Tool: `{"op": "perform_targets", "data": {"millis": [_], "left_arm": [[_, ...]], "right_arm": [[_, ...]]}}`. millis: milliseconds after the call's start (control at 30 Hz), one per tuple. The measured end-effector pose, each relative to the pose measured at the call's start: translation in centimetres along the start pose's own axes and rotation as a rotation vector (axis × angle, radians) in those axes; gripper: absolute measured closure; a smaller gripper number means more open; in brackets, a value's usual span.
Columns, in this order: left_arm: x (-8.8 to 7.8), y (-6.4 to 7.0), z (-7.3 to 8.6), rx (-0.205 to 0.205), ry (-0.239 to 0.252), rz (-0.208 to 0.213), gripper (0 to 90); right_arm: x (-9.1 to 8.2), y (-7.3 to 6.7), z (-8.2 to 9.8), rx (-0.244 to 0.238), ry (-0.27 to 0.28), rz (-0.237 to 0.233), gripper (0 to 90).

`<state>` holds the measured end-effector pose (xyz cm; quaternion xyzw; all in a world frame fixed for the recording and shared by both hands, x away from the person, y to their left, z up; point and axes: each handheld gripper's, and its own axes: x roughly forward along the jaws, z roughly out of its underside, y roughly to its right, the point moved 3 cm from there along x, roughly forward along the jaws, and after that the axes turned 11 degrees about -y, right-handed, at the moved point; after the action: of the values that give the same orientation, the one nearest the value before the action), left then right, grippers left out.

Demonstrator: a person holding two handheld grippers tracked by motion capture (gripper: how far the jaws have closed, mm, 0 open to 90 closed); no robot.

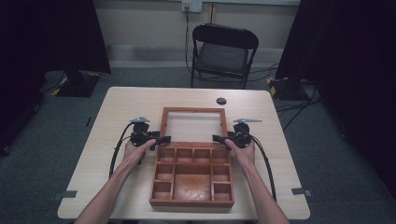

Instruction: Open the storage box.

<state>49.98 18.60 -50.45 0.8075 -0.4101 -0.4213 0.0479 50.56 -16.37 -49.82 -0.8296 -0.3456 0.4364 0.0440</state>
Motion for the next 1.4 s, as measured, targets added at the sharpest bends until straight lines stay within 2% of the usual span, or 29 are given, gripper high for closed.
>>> {"op": "perform_targets", "data": {"millis": [67,300,433,467,533,733,933,1067,1267,1400], "left_arm": [[0.0,-0.1,0.1,-0.008,-0.003,0.002,27.2],[0.2,-0.5,0.2,-0.039,-0.007,0.031,26.5],[0.3,-0.5,0.3,-0.063,-0.011,0.023,25.5],[0.2,-0.5,0.2,-0.044,-0.014,0.009,24.3],[0.0,-0.5,0.2,-0.041,-0.019,-0.013,24.3],[-0.5,-0.6,0.3,-0.046,-0.023,-0.02,24.1],[-1.7,-0.6,0.3,-0.042,-0.005,-0.03,24.0],[-2.6,-0.3,0.7,-0.013,-0.007,-0.061,23.8],[-4.1,0.3,1.0,0.023,0.012,-0.088,23.9],[-4.7,0.5,1.6,0.045,-0.004,-0.111,23.8]], "right_arm": [[0.0,0.1,0.0,0.002,-0.01,0.011,19.9],[0.2,0.3,0.3,0.027,-0.014,0.002,18.1],[0.3,0.4,0.3,0.035,-0.024,-0.009,17.9],[0.3,0.4,0.3,0.042,-0.026,-0.011,17.9],[0.3,0.4,0.4,0.049,-0.029,-0.016,18.0],[0.0,0.5,0.4,0.045,-0.036,-0.004,19.9],[-1.4,0.8,0.3,0.033,-0.02,0.014,22.0],[-2.5,0.6,0.7,0.029,0.011,0.021,23.3],[-4.1,0.7,1.8,0.017,0.004,0.042,22.5],[-5.3,0.7,2.6,0.002,0.007,0.053,21.3]]}}
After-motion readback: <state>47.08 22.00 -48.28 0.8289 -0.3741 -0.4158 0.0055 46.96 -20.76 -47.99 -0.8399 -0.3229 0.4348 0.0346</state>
